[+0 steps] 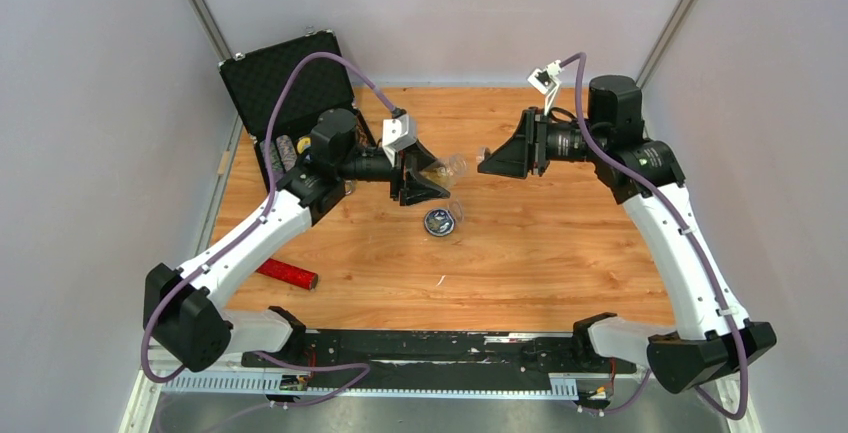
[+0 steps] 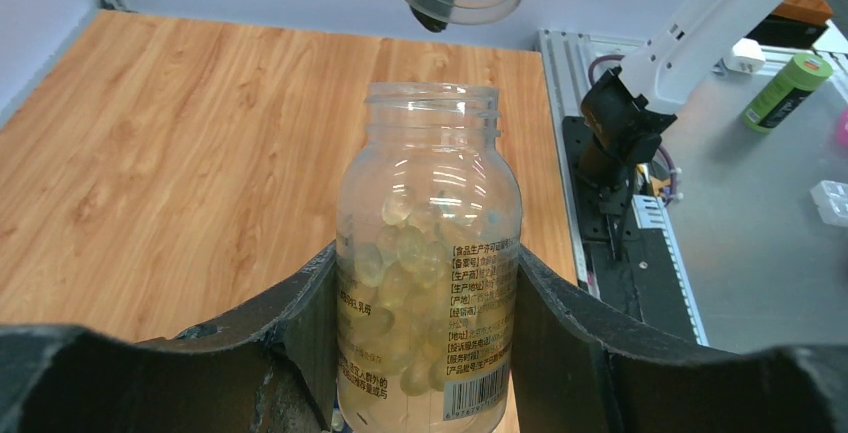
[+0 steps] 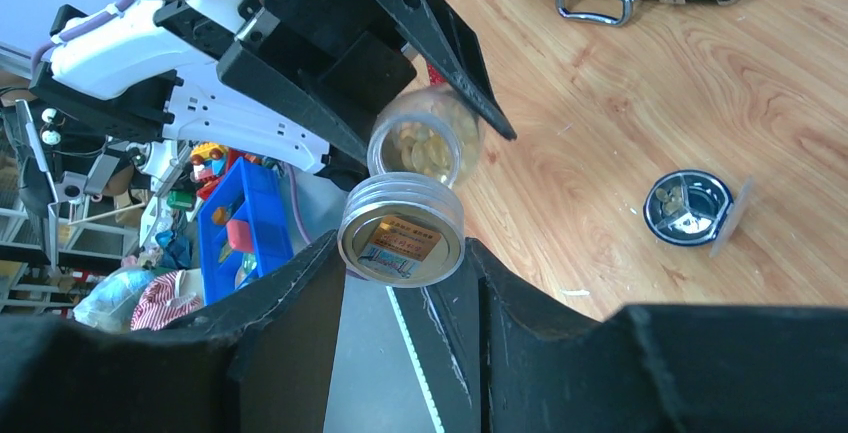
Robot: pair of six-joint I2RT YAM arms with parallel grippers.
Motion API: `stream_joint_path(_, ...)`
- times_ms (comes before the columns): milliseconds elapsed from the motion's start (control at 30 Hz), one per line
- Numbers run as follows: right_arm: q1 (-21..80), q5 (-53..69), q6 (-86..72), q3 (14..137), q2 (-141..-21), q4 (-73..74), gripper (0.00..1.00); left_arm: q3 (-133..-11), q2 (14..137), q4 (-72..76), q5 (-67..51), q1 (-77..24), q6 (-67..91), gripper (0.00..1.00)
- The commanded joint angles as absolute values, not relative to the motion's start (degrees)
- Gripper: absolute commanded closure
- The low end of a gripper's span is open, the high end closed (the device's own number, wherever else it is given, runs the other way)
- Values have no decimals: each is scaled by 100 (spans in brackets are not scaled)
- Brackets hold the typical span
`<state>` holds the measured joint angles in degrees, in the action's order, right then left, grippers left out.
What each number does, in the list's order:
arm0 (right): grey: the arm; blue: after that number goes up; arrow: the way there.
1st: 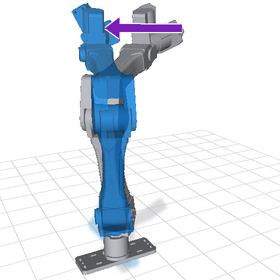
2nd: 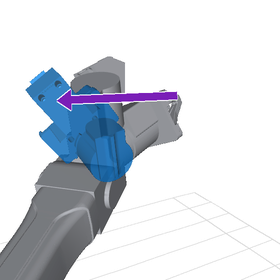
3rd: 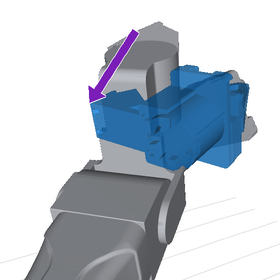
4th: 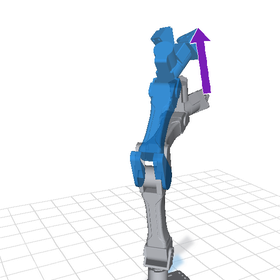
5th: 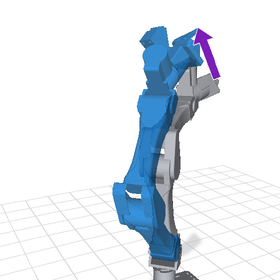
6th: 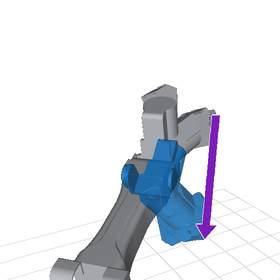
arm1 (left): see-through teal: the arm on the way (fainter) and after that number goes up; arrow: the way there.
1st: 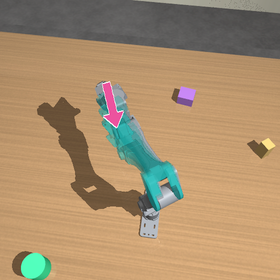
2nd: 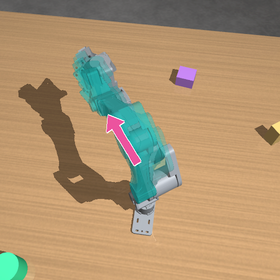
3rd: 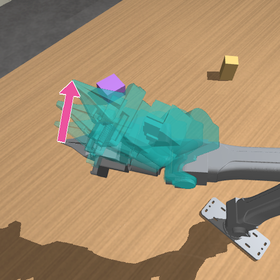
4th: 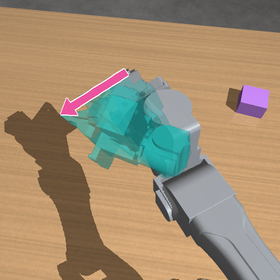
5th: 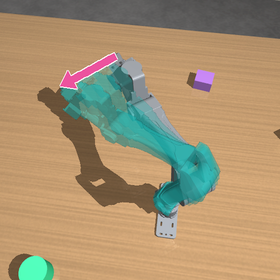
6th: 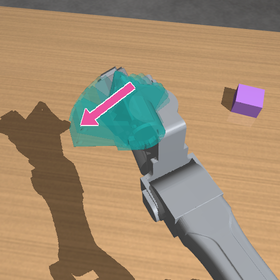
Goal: Sort the pills into containers
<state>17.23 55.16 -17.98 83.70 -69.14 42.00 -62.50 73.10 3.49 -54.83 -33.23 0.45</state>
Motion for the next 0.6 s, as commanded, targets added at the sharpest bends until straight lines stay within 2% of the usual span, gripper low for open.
stream_joint_path(0,1920,5422,-1615,8822,-7056,4056,58,-6600,7339,63,-5819,-3329,-201,100)
stream_joint_path(267,2485,4813,-1290,9136,-7356,4570,58,-6777,7412,-325,-5841,-3349,-465,100)
stream_joint_path(567,2649,4311,-1079,9358,-7595,5065,58,-6771,7337,-669,-5852,-3364,-932,100)
